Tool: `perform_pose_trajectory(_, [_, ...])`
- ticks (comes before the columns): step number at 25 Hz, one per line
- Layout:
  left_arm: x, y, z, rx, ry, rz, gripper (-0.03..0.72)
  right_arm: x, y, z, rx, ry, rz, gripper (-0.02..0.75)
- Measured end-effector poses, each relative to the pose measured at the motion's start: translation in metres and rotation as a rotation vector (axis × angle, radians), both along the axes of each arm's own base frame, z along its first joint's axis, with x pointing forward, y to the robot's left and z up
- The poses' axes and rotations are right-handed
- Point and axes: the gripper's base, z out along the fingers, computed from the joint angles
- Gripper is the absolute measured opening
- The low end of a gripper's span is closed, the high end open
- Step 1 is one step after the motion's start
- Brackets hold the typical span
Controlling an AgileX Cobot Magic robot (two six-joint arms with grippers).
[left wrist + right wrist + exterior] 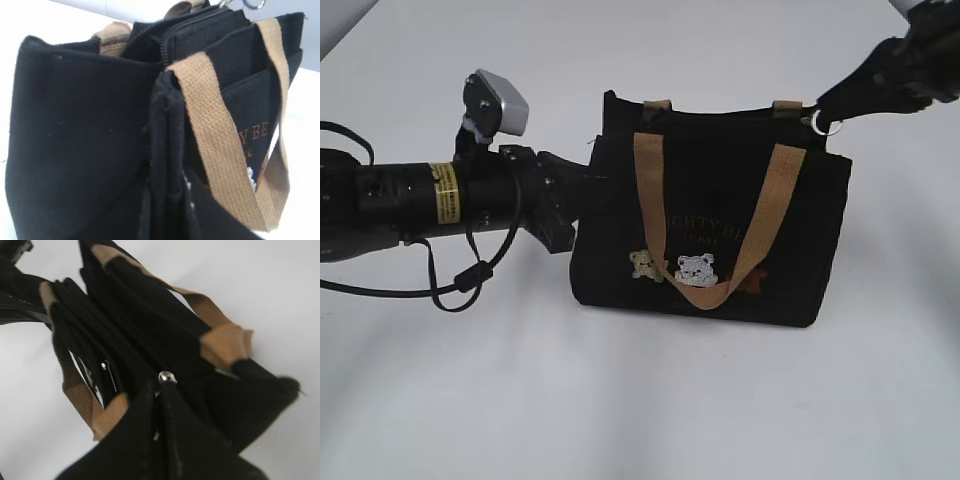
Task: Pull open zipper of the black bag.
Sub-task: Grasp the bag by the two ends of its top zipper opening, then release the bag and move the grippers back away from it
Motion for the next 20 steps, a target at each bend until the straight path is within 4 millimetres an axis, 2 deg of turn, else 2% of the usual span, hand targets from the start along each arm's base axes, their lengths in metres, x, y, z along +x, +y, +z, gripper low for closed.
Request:
perform_pose_trajectory(3, [0.000,0.000,-0.001,0.005,0.003,0.002,0.067,-0.003,-0.024,0.002,0.027,0.082,-0.107,0.001])
perform_pose_trajectory(7, [0.000,0.000,-0.002,0.008,0.011,0.004,0.067,-0.006,-0.031,0.001,0.057,0.154,-0.160,0.010])
perform_pose_trajectory(9, [0.000,0.001,-0.003,0.004,0.053,0.013,0.083,-0.008,-0.030,0.001,0.071,0.179,-0.159,0.089])
perform_pose_trajectory(10, [-0.001,0.001,-0.003,0.003,0.092,0.024,0.113,-0.008,-0.029,0.001,0.079,0.195,-0.159,0.162])
perform_pose_trajectory(13, [-0.006,0.005,0.001,0.050,0.245,0.059,0.298,-0.013,-0.027,0.001,0.113,0.266,-0.153,0.356])
perform_pose_trajectory(16, [-0.016,0.012,0.017,0.134,0.368,0.094,0.381,-0.019,-0.024,0.000,0.152,0.362,-0.142,0.389])
perform_pose_trajectory(18, [-0.026,0.017,0.032,0.183,0.409,0.095,0.385,-0.027,-0.021,0.003,0.175,0.429,-0.120,0.381])
perform_pose_trajectory(20, [-0.036,0.022,0.053,0.155,0.476,0.134,0.381,-0.034,-0.020,0.010,0.187,0.462,-0.129,0.368])
